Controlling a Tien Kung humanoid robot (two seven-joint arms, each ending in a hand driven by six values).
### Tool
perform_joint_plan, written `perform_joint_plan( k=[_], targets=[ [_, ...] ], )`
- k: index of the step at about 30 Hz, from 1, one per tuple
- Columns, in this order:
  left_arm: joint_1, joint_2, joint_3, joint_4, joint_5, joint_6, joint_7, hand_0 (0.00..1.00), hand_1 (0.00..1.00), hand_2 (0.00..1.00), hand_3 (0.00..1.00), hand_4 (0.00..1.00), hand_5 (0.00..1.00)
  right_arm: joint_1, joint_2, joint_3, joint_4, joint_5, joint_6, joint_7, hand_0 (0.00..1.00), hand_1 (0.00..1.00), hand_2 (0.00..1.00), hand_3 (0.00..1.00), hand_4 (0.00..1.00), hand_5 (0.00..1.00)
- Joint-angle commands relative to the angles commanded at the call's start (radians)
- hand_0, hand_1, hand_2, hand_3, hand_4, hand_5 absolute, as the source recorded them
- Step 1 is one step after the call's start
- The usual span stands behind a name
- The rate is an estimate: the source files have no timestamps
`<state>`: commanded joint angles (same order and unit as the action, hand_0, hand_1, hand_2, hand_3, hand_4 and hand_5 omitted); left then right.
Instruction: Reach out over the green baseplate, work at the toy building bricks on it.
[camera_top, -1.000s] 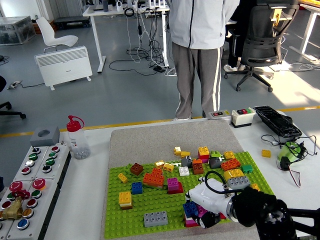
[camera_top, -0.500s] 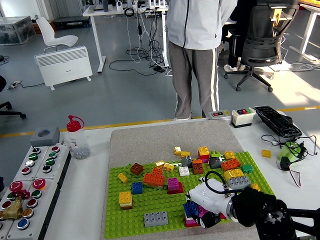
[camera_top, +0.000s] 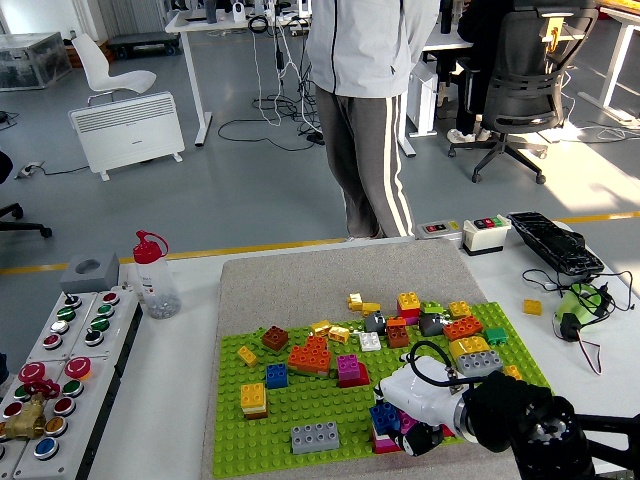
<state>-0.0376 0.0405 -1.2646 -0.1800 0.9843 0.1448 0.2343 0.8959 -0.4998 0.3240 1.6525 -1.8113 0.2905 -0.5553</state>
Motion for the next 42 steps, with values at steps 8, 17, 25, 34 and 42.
perform_joint_plan(
  k=[8, 17, 25, 34, 42],
  targets=[
    [0.0, 0.0, 0.001, 0.0, -0.002, 0.0, -0.001, 0.725, 0.761, 0.768, 0.67, 0.473, 0.998, 0.001, 0.0, 0.004, 0.008, 0.004, 0.01, -0.007, 0.998, 0.8, 0.704, 0.708, 0.612, 0.245],
    [0.0, 0.0, 0.001, 0.0, -0.003, 0.001, -0.002, 0.725, 0.761, 0.768, 0.669, 0.473, 0.998, 0.003, 0.001, 0.011, 0.015, 0.005, 0.015, -0.013, 0.998, 0.804, 0.742, 0.732, 0.642, 0.274],
    [0.0, 0.0, 0.003, 0.0, -0.005, 0.001, -0.003, 0.725, 0.76, 0.768, 0.669, 0.473, 0.998, 0.003, 0.001, 0.012, 0.013, 0.008, 0.018, -0.017, 0.998, 0.805, 0.752, 0.735, 0.653, 0.284],
    [0.002, -0.001, 0.0, 0.0, -0.002, 0.003, -0.003, 0.726, 0.76, 0.767, 0.669, 0.473, 0.998, 0.001, 0.002, 0.015, 0.014, 0.007, 0.021, -0.021, 0.998, 0.808, 0.795, 0.756, 0.677, 0.306],
    [0.005, -0.001, -0.003, 0.0, 0.005, 0.002, -0.002, 0.727, 0.761, 0.767, 0.669, 0.473, 0.998, -0.009, 0.0, 0.038, 0.034, -0.002, 0.019, -0.019, 0.998, 0.832, 0.84, 0.785, 0.687, 0.313]
  ],
)
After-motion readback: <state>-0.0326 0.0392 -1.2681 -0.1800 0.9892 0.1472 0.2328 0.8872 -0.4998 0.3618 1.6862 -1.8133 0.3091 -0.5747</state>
